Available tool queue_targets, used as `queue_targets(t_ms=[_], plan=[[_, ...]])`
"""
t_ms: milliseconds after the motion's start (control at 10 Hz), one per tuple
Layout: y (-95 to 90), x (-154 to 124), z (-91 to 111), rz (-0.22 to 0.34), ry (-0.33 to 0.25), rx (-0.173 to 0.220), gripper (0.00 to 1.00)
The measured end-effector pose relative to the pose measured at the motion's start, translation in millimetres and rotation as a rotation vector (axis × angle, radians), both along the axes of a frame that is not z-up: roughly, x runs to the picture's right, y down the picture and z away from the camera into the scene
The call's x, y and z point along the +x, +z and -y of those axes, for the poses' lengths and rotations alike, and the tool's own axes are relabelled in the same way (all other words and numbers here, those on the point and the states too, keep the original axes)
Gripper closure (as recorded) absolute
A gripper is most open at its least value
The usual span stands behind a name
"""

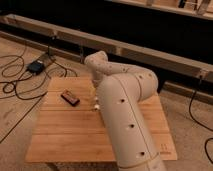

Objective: Stand the bottle upright

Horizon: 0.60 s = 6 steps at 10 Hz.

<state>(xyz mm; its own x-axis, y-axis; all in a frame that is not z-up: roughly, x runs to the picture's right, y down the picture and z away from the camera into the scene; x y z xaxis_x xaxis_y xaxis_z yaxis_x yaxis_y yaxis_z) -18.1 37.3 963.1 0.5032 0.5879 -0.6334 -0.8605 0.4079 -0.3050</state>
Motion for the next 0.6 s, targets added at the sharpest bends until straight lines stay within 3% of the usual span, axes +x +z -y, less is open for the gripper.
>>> queue_targets(t_ms=[400,600], plan=[[3.7,10,1,-0.016,-0.053,0.011,0.2],[7.2,23,10,-0.051,-0.101,0.037,0.2]])
